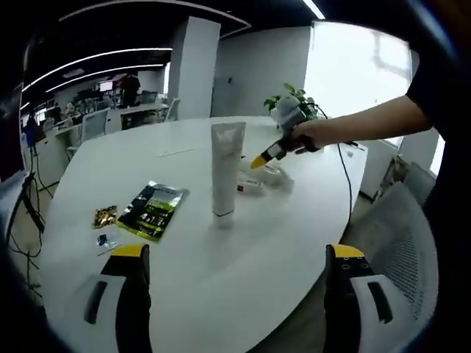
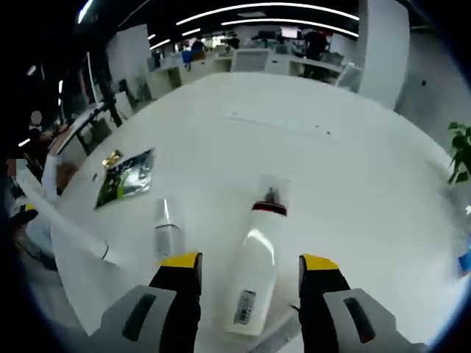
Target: Arrange the skincare products in the storage area until every visible bottle or jar stands upright without overlapping.
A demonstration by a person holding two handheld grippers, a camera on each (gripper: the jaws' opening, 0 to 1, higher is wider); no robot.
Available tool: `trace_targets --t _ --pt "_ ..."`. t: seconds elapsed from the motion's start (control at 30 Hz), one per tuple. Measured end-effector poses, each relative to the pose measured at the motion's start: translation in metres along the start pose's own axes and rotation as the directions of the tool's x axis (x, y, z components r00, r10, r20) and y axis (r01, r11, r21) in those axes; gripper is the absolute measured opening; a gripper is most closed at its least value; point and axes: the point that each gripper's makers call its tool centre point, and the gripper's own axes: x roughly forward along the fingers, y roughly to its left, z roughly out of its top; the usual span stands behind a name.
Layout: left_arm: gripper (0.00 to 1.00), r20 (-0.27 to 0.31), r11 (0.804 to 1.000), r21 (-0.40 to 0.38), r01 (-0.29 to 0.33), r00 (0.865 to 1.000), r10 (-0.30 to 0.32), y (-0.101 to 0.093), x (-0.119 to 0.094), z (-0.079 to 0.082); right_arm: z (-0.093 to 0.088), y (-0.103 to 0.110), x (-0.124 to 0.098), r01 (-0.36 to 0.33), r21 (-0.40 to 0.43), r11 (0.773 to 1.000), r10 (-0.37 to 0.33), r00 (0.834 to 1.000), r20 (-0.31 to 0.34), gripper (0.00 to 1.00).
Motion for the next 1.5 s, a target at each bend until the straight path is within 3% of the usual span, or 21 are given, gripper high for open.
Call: trace_targets --t 0.17,0.53,0.77,0.9,0.97,1.07,1.33,1.37,1.43,1.5 --pt "0.92 0.01 1.0 -0.012 0.003 1.0 -0.003 0.0 0.001 0.002 -0.006 0.007 -0.002 0.019 0.011 1.0 -0.018 0.999 -0.043 0.53" --pt "0.91 0.014 0.999 -0.042 -0.004 1.0 0.005 -0.001 0.001 0.001 0.003 -0.003 0.025 0.045 -0.08 0.996 -0.054 0.991 -0.125 0.44" --pt "0.91 0.009 0.999 -0.04 -0.001 1.0 0.002 -0.001 0.002 0.001 -0.004 -0.008 0.03 0.061 -0.103 0.993 -0.077 0.983 -0.169 0.36" --pt "0.9 -0.001 0.999 -0.036 -0.003 1.0 0.003 0.0 0.003 0.0 -0.006 -0.006 0.035 0.056 -0.11 0.992 -0.075 0.981 -0.176 0.34" --pt "0.9 -0.001 0.999 -0.036 -0.001 1.0 0.001 -0.001 0.002 0.001 -0.007 -0.012 0.032 0.085 -0.19 0.978 -0.119 0.977 -0.177 0.28" --pt "0.9 0.002 0.999 -0.041 -0.004 1.0 0.005 0.001 0.002 0.001 -0.005 -0.009 0.039 0.063 -0.235 0.97 -0.103 0.981 -0.163 0.26" --pt "0.89 -0.007 0.999 -0.044 -0.016 1.0 0.016 0.004 0.001 -0.002 -0.005 -0.008 0.037 0.056 -0.188 0.981 -0.084 0.986 -0.145 0.22" --pt "0.88 -0.008 0.999 -0.046 -0.016 1.0 0.016 0.004 0.001 -0.003 -0.005 -0.008 0.036 0.058 -0.191 0.98 -0.086 0.986 -0.141 0.22" --pt "0.88 -0.008 0.999 -0.046 -0.014 1.0 0.013 0.004 0.001 -0.004 -0.002 -0.006 0.037 0.063 -0.278 0.959 -0.099 0.988 -0.119 0.21" --pt "0.88 -0.01 0.999 -0.041 -0.011 1.0 0.01 0.003 0.001 -0.004 -0.01 0.003 0.031 0.071 -0.273 0.959 -0.106 0.988 -0.114 0.21"
